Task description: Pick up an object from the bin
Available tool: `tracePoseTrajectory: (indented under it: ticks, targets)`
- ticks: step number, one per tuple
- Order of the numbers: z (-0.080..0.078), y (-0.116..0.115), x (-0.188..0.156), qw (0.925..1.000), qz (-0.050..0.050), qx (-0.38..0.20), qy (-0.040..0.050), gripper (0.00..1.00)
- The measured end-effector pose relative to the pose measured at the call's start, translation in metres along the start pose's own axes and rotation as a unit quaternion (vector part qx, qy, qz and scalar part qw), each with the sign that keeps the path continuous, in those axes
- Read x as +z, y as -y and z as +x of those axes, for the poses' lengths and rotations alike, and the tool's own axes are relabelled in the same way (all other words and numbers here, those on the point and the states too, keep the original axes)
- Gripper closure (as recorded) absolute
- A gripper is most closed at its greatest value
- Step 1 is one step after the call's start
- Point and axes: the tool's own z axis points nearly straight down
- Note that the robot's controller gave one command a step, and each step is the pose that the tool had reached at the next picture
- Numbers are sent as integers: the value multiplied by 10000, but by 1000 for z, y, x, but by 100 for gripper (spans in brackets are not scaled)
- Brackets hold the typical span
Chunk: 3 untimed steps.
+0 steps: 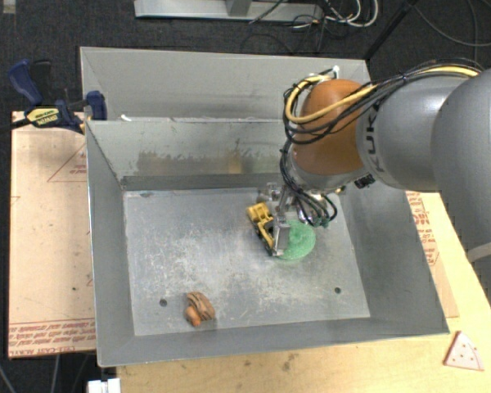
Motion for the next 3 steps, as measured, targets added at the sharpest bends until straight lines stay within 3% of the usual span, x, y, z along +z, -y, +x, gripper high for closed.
tracePoseTrajectory:
  ticks: [1,2,3]
  targets:
    - [-2,0,0,10000,-1,2,-1,100]
    - [-9,-10,-17,9986,3,-532,-5,100]
    - [-9,2,-104,9975,-4,-706,5,100]
